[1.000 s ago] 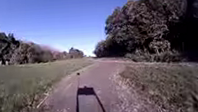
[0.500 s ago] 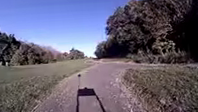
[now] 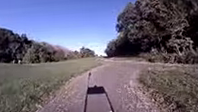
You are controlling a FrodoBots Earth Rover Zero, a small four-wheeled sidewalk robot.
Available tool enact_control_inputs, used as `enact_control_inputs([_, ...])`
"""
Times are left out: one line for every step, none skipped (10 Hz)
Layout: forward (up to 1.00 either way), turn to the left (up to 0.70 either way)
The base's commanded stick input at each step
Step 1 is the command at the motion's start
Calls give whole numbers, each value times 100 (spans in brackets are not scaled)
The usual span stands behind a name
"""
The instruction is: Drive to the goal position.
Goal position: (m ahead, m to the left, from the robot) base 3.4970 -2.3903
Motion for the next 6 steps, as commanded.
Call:
enact_control_inputs([50, 0])
enact_control_inputs([50, 0])
enact_control_inputs([50, -13])
enact_control_inputs([50, -44])
enact_control_inputs([50, -13])
enact_control_inputs([50, 0])
